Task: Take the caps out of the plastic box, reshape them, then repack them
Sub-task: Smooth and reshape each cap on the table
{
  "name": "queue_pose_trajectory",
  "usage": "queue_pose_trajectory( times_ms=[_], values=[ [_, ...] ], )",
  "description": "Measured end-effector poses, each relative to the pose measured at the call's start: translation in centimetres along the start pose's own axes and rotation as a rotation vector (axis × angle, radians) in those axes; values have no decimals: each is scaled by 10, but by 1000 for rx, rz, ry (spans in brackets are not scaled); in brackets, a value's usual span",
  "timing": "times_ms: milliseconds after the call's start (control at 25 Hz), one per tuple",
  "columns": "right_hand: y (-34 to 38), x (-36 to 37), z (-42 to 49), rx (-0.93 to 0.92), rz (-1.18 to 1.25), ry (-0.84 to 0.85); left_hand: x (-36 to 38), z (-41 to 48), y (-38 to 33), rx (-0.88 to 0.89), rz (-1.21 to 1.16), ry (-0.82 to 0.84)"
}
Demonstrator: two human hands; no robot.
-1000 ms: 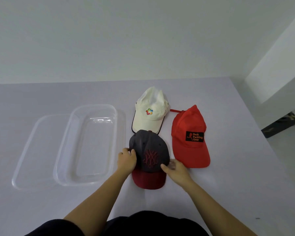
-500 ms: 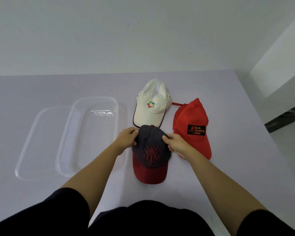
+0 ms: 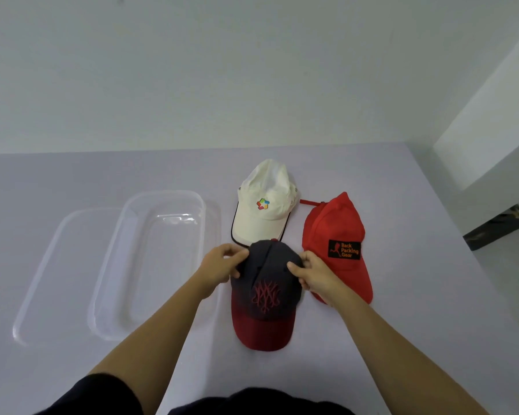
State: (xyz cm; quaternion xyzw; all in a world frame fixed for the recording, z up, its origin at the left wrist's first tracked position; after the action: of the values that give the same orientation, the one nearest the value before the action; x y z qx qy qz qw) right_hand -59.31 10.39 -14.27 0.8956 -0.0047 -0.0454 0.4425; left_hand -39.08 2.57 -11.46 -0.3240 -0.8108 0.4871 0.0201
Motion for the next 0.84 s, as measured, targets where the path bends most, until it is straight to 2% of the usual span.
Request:
queue_pose_trajectory(
  times_ms=[240, 360, 480, 640, 840],
  values=[
    [6, 4, 5, -62, 14, -6, 12, 6, -5, 8, 61, 111],
    [10, 2, 3, -76, -61, -25, 13, 5, -8, -13, 32, 153],
    [16, 1, -2, -74, -212, -18, 10, 2, -6, -54, 39, 146],
    [16, 5, -1, -9, -168, 20, 13, 1, -11, -84, -50, 177],
    [18, -3, 7, -85, -380, -30, 11, 7, -2, -94, 33, 108]
  ],
)
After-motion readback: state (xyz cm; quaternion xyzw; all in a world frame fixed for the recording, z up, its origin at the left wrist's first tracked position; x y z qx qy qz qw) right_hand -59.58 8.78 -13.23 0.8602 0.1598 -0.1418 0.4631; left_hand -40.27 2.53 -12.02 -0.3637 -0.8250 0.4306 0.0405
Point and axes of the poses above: each hand's wrist, its own z-axis towards the middle knuckle, its own x-axis out of the palm, y = z × x, the point moved 6 cm from there along z, towards the middle knuckle, and after that the axes turned 3 degrees about y, right-handed, at the moved point
